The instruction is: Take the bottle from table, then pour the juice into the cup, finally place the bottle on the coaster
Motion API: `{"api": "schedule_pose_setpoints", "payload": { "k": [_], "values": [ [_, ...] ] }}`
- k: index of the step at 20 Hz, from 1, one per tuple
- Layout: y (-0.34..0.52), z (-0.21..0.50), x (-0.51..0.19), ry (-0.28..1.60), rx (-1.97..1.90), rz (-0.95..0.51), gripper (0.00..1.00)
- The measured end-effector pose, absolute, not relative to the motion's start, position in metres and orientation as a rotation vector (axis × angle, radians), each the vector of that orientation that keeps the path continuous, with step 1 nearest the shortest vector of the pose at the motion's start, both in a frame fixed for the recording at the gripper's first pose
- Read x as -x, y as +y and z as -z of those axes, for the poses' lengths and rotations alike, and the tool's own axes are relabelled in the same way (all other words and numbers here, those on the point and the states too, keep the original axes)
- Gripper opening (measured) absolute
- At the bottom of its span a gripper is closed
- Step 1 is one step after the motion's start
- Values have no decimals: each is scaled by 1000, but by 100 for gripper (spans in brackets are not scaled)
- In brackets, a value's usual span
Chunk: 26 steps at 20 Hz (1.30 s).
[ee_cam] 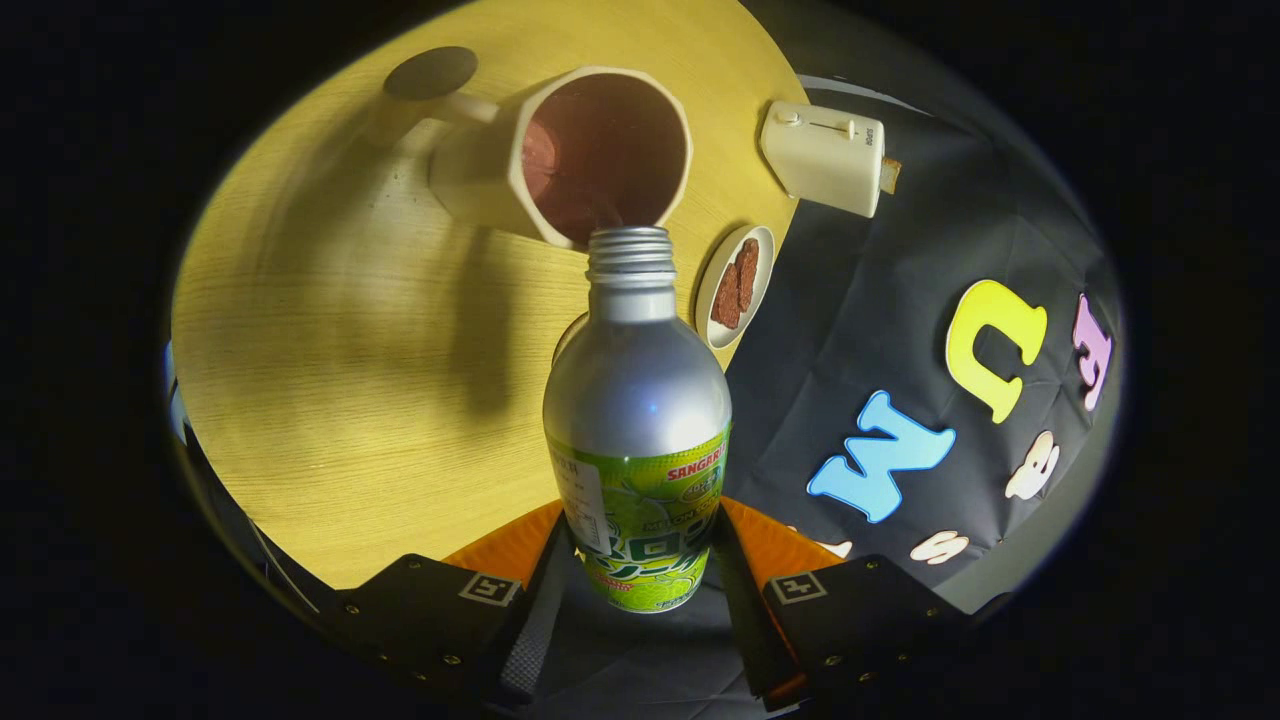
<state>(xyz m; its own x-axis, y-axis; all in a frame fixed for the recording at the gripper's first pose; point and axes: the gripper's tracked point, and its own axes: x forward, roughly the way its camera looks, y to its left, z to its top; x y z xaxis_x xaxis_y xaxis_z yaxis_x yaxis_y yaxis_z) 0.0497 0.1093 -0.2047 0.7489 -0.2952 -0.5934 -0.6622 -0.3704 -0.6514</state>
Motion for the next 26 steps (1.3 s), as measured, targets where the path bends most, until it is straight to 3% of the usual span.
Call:
{"api": "schedule_pose_setpoints", "payload": {
  "k": [26],
  "values": [
    [124,191,-53,719,2087,-488,75]
  ]
}}
